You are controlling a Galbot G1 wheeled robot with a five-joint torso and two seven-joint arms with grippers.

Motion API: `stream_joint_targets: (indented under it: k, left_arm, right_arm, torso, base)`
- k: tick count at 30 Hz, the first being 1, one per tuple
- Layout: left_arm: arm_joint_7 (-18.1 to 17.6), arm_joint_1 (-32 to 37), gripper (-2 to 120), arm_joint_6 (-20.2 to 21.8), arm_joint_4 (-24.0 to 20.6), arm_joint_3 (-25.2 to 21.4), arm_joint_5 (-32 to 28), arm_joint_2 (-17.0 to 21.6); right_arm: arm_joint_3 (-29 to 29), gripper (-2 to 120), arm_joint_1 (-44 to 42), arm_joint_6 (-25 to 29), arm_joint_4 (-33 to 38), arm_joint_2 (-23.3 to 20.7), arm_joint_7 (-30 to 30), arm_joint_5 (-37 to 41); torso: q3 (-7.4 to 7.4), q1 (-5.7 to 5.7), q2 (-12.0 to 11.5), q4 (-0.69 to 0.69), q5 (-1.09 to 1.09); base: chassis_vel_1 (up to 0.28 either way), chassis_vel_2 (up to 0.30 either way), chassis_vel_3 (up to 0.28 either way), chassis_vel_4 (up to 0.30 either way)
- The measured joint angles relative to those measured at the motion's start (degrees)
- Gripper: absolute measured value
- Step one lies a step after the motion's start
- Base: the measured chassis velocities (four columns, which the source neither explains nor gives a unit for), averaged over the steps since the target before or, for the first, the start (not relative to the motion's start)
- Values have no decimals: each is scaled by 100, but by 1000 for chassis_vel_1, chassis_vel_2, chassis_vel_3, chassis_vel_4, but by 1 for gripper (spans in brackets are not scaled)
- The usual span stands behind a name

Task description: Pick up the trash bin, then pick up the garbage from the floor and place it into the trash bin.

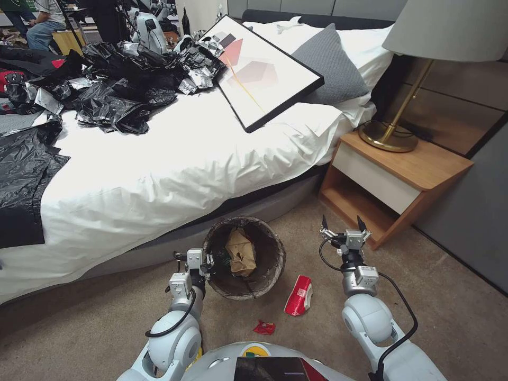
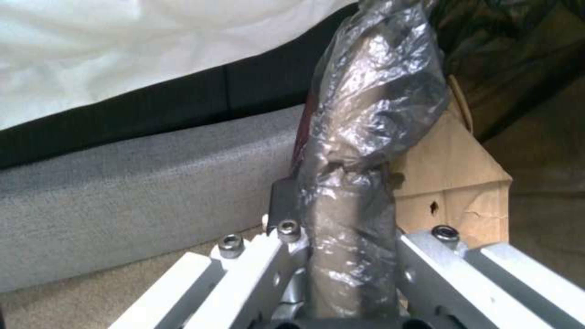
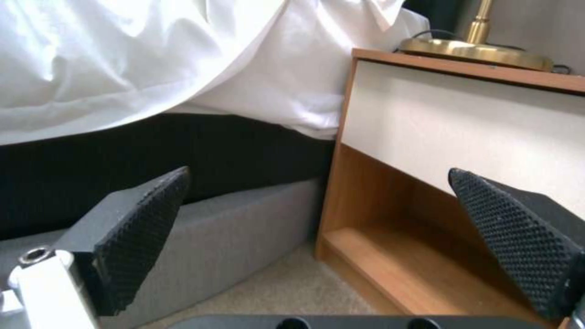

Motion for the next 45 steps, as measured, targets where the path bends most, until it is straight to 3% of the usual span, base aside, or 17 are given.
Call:
stream_joint_targets:
  k: [35, 40, 43, 45]
  left_arm:
    - [-26, -114, 2, 3, 89, -36, -78, -2]
    - [-30, -89, 2, 0, 67, -128, -97, 12]
    - [-34, -76, 2, -7, 50, -158, -106, 39]
    - [-34, -76, 2, -9, 49, -158, -109, 48]
  right_arm:
    - [-81, 100, 82, -72, -72, 39, 55, 85]
    - [-148, 100, 162, -283, -146, -101, -13, 728]
    - [-257, 100, 297, -847, -274, -340, -91, 1615]
    - [-279, 100, 321, -991, -299, -397, -111, 1793]
  torso:
    - [0, 0, 0, 0, 0]
    - [0, 0, 0, 0, 0]
    - [0, 0, 0, 1, 1]
    - [0, 0, 0, 2, 1]
  base:
    - [38, -37, -42, 34]
    - [0, 0, 0, 0]
    - [0, 0, 0, 0]
    - [0, 0, 0, 0]
